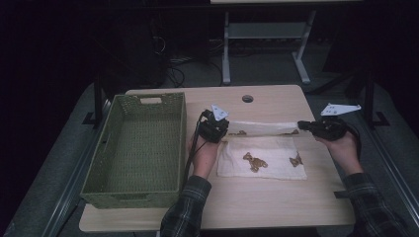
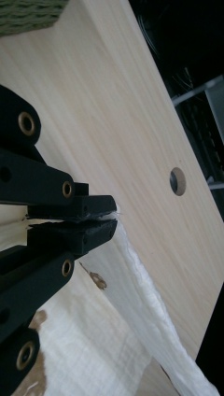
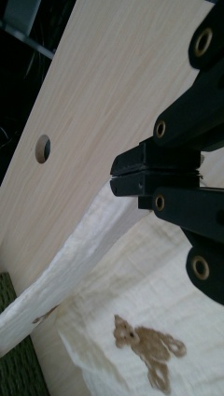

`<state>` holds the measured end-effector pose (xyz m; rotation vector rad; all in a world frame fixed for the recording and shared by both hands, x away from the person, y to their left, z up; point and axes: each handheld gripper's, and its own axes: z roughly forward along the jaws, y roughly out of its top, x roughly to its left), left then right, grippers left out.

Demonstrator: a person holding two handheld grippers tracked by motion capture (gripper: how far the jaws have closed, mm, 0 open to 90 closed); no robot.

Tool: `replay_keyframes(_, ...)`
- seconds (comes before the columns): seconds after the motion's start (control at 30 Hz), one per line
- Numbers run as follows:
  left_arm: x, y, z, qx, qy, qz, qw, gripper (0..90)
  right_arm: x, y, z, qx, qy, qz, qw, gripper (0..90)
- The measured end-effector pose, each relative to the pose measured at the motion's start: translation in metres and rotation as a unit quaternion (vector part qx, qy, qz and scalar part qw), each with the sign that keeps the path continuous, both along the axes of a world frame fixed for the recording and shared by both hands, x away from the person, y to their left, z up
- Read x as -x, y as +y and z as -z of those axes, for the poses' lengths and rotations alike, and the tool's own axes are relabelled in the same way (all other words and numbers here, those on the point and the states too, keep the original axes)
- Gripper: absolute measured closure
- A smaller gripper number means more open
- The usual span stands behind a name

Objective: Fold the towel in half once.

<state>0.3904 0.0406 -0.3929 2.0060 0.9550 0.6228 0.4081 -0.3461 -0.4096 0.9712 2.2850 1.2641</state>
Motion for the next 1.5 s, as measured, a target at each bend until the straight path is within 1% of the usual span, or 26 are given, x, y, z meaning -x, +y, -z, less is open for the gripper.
replay_keyframes(0.1,0.011,0.0,0.003,0.002,-0.006,-0.003,1.0,86.4,0.012,0.001,0.001,-0.001,0.002,-0.003,1.0,88.7)
replay_keyframes(0.13,0.015,-0.001,0.004,-0.001,-0.009,-0.003,1.0,86.4,0.016,0.001,0.002,0.002,0.001,-0.004,1.0,88.7)
replay_keyframes(0.17,0.018,0.001,0.005,-0.009,-0.012,-0.003,0.9999,86.4,0.02,0.001,0.004,0.001,0.002,-0.004,1.0,88.7)
replay_keyframes(0.2,0.021,0.001,0.005,-0.006,-0.014,-0.003,0.9999,86.4,0.023,0.001,0.006,0.0,0.003,-0.004,1.0,88.7)
replay_keyframes(0.23,0.024,0.002,0.006,-0.005,-0.021,-0.004,0.9998,86.4,0.027,0.0,0.006,0.001,0.005,-0.005,1.0,88.7)
replay_keyframes(0.27,0.027,0.003,0.007,-0.007,-0.023,-0.003,0.9997,86.4,0.029,0.0,0.007,0.004,0.006,-0.005,1.0,88.7)
replay_keyframes(0.3,0.029,0.004,0.007,-0.003,-0.021,-0.002,0.9998,86.5,0.032,0.0,0.007,0.007,0.006,-0.006,0.9999,88.7)
replay_keyframes(0.37,0.034,0.005,0.009,0.002,-0.017,-0.001,0.9998,86.5,0.038,-0.001,0.006,0.003,0.006,-0.007,1.0,88.7)
replay_keyframes(0.47,0.04,0.007,0.013,0.003,-0.007,0.007,0.9999,86.5,0.047,-0.002,0.006,0.002,0.009,-0.008,0.9999,88.7)
replay_keyframes(0.53,0.043,0.009,0.015,0.001,0.002,0.01,0.9999,86.5,0.053,-0.001,0.007,0.004,0.016,-0.012,0.9998,88.7)
replay_keyframes(0.6,0.048,0.01,0.02,0.003,0.011,0.015,0.9998,86.5,0.058,0.0,0.009,0.002,0.024,-0.015,0.9996,88.7)
replay_keyframes(0.7,0.055,0.01,0.027,-0.001,0.023,0.024,0.9994,86.5,0.065,0.001,0.014,0.007,0.03,-0.018,0.9994,88.7)
replay_keyframes(0.77,0.058,0.01,0.031,-0.005,0.028,0.026,0.9993,86.5,0.069,0.001,0.017,0.007,0.037,-0.019,0.9991,88.7)
replay_keyframes(0.93,0.064,0.012,0.035,0.002,0.041,0.034,0.9986,86.4,0.077,-0.001,0.024,0.003,0.055,-0.025,0.9982,88.5)
replay_keyframes(1.07,0.07,0.012,0.04,-0.012,0.051,0.043,0.9977,86.4,0.083,-0.003,0.03,0.003,0.065,-0.03,0.9974,88.5)
replay_keyframes(1.13,0.072,0.012,0.044,-0.022,0.059,0.047,0.9969,86.4,0.086,-0.002,0.034,0.005,0.076,-0.033,0.9966,88.3)
replay_keyframes(1.2,0.074,0.011,0.049,-0.025,0.07,0.051,0.9959,86.3,0.088,0.0,0.038,0.012,0.085,-0.034,0.9957,88.3)
replay_keyframes(1.23,0.075,0.01,0.05,-0.032,0.073,0.054,0.9954,86.2,0.089,0.0,0.041,0.016,0.083,-0.037,0.9957,88.3)
replay_keyframes(1.3,0.076,0.009,0.054,-0.041,0.079,0.057,0.9944,86.1,0.09,0.001,0.044,0.026,0.09,-0.039,0.9949,88.2)
replay_keyframes(1.33,0.076,0.009,0.056,-0.044,0.083,0.058,0.9939,86.0,0.09,0.002,0.046,0.025,0.094,-0.039,0.9945,88.2)
replay_keyframes(1.4,0.076,0.009,0.059,-0.05,0.092,0.061,0.9926,85.8,0.09,0.003,0.049,0.032,0.101,-0.041,0.9936,88.0)
replay_keyframes(1.47,0.077,0.008,0.063,-0.06,0.097,0.065,0.9914,85.7,0.091,0.005,0.053,0.04,0.106,-0.043,0.9926,88.0)
replay_keyframes(1.5,0.077,0.007,0.064,-0.061,0.099,0.067,0.991,85.7,0.091,0.006,0.054,0.045,0.111,-0.043,0.9919,88.0)
